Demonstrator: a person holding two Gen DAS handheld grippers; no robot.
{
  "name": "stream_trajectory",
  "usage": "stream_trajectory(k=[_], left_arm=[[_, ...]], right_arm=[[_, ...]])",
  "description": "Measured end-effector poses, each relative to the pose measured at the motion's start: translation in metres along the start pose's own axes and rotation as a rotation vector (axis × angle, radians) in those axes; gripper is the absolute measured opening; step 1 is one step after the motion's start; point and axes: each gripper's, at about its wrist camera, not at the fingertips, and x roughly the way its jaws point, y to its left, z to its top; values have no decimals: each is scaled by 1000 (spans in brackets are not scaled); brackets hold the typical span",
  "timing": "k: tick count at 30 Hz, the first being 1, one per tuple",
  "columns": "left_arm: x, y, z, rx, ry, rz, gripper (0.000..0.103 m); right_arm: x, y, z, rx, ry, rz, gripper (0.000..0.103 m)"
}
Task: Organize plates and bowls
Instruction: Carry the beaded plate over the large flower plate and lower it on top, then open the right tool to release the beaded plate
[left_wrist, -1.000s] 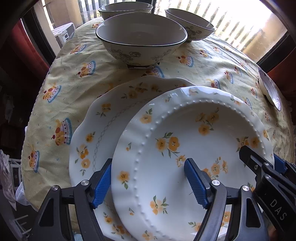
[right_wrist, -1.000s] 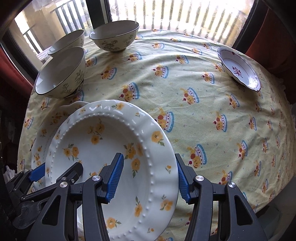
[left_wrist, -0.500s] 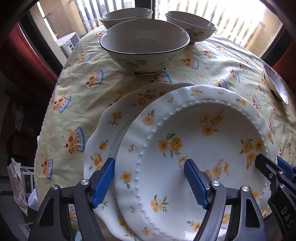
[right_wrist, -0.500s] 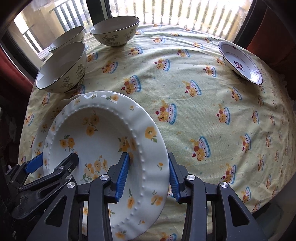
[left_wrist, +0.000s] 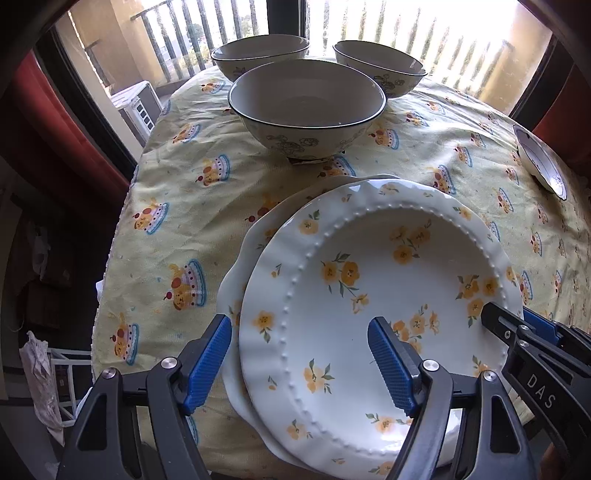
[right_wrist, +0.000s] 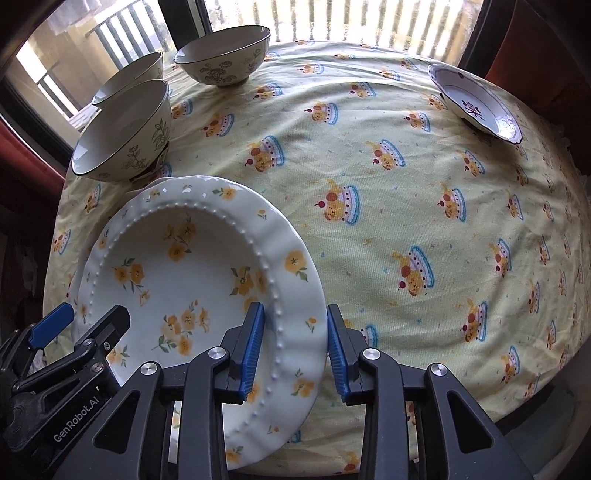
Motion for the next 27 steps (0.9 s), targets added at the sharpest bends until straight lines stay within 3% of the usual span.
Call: stream_trajectory(k=[14, 18, 27], left_arm=[[-8, 2, 1, 52, -11, -43, 79], [-18, 2, 4, 65, -32, -51, 81], [-43, 5, 14, 71, -72, -67, 85]], right_arm=[[0, 8, -5, 33, 9, -20, 42], [-23, 12, -6, 37, -62, -10, 57], [-63, 13, 1, 53, -142, -19, 66]])
